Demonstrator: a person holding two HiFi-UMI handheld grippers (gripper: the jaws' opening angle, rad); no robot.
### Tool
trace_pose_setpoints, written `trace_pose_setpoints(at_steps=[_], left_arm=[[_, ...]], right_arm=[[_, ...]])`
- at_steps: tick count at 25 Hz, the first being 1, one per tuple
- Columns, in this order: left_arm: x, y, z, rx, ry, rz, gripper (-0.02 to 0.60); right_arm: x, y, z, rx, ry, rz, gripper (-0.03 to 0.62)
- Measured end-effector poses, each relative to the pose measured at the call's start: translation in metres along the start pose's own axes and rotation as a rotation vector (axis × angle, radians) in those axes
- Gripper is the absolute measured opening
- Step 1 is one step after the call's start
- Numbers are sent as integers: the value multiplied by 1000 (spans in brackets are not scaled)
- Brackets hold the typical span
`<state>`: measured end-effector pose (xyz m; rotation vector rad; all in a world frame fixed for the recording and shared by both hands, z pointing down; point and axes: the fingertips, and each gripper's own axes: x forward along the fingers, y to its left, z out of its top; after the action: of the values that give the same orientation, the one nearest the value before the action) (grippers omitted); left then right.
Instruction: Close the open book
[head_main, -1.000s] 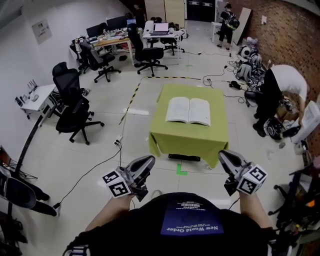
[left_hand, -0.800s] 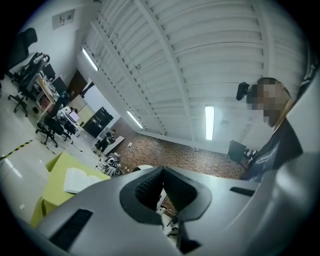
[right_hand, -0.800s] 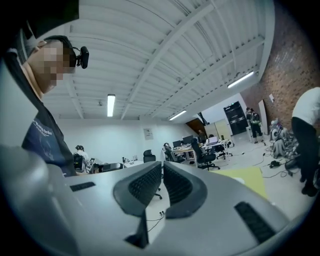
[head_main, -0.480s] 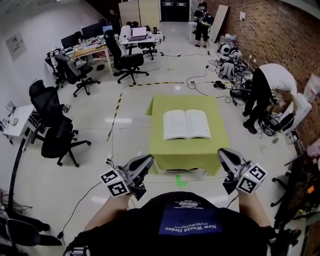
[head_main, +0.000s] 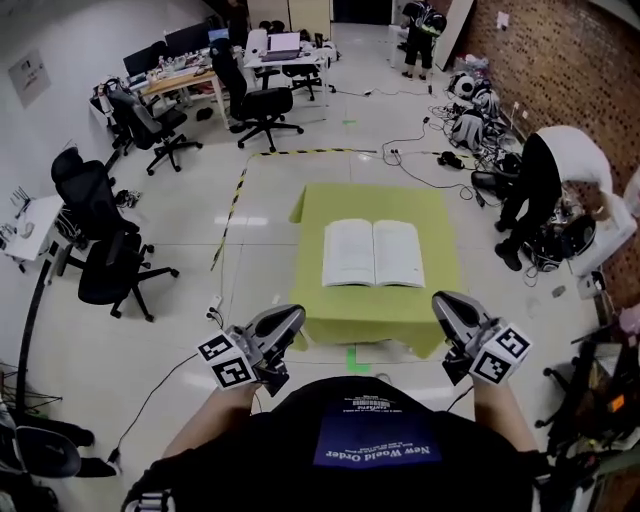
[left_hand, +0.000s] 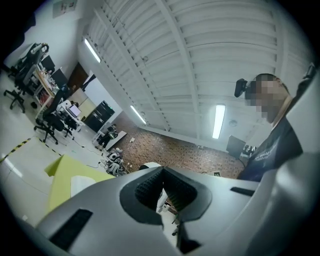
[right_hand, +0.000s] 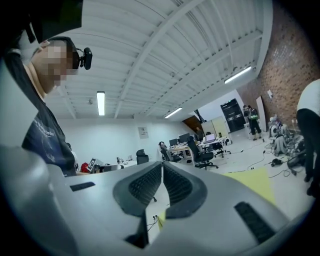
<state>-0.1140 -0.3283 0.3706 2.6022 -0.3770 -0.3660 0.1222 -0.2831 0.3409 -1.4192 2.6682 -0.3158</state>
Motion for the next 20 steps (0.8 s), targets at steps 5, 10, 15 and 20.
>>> trace_pose_setpoints(at_steps=[5, 10, 15, 20], left_arm=[[69, 11, 5, -2, -53, 96, 6], [128, 20, -8, 6, -61, 168, 8], [154, 34, -15, -13, -34, 206, 6], [152, 70, -12, -42, -27, 198, 7]], right_arm=[[11, -78, 23, 20, 5, 103, -12], [14, -142, 31, 31, 26, 184, -12], [28, -173, 31, 54, 38, 217, -12], [56, -180, 24, 63, 48, 198, -12]])
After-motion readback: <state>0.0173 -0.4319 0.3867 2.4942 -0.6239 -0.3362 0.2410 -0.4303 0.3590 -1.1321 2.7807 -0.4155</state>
